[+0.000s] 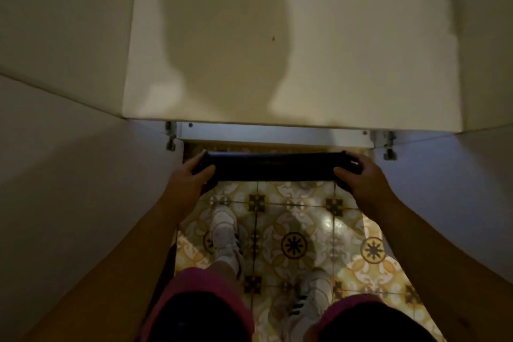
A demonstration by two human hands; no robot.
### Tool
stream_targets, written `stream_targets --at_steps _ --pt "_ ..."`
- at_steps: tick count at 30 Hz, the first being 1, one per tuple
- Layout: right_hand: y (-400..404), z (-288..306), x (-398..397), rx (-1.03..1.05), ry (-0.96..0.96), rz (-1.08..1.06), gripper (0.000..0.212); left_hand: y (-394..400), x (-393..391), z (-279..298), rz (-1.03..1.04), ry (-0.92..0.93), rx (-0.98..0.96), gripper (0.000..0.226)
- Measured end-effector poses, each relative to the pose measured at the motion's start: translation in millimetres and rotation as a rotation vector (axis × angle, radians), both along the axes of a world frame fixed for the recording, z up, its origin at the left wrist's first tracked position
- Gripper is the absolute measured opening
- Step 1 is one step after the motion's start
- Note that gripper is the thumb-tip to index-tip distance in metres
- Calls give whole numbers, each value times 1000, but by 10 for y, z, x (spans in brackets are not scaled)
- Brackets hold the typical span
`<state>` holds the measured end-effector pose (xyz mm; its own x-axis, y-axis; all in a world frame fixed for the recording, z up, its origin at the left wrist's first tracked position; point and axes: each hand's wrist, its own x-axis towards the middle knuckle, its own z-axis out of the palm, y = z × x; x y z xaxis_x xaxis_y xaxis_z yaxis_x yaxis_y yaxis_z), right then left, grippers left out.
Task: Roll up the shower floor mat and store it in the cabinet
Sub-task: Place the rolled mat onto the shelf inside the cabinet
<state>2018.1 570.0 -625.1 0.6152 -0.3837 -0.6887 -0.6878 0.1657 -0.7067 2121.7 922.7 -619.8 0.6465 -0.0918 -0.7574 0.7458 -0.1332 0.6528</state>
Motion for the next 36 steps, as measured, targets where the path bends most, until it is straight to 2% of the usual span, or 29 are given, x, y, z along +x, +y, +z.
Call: stream_targets --at_steps 3,7,10,15,19,24,30,36 --pt "32 -719 269 -28 -39 35 34 54 284 -702 -37 -46 -15 48" --pt "61 -1411 623 -78 -100 101 44 169 645 -1380 -106 -149 -24 58" --pt "91 -1731 912 -165 -186 214 47 227 848 -1667 -259 -325 147 63" --pt "14 -2048 1359 -339 -335 404 58 286 1042 -2096 -277 -494 225 61" --pt "-10 -2139 1524 -517 -350 579 53 311 1132 -2254 -386 -563 260 68" --pt "63 -2197 1452 -605 -285 621 50 304 1096 -2234 -507 -601 381 63" --pt "211 -2223 1280 -1068 -310 673 49 269 985 -2289 -461 -605 418 65" --pt "452 -2171 1264 -1026 -161 535 44 299 1044 -2277 -470 -584 349 63"
